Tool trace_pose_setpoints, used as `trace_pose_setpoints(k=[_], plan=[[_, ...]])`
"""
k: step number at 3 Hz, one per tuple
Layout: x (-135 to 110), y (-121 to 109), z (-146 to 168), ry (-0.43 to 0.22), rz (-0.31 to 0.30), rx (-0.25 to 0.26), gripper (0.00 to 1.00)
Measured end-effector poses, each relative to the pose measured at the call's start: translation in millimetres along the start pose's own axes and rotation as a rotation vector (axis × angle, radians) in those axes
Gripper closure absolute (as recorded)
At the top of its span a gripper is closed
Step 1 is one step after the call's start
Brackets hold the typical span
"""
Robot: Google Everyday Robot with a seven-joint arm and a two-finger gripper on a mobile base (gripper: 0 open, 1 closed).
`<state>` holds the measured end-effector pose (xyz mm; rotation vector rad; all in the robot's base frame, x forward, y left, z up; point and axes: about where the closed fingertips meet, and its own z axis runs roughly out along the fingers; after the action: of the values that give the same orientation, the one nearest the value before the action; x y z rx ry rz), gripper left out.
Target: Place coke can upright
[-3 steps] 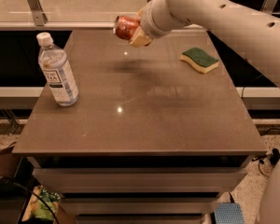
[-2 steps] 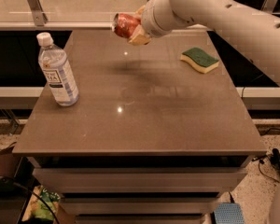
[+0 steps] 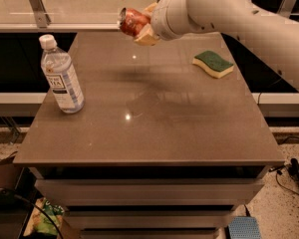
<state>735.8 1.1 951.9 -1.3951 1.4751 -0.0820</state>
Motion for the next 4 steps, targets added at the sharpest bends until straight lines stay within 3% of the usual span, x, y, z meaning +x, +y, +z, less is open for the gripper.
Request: trace_pose_setpoints(k=[2,4], plan=[[8,-2,6,-0.09,0.143,0.099,1.0],[20,-2,10,-0.151,0.231,0.152,1.0]])
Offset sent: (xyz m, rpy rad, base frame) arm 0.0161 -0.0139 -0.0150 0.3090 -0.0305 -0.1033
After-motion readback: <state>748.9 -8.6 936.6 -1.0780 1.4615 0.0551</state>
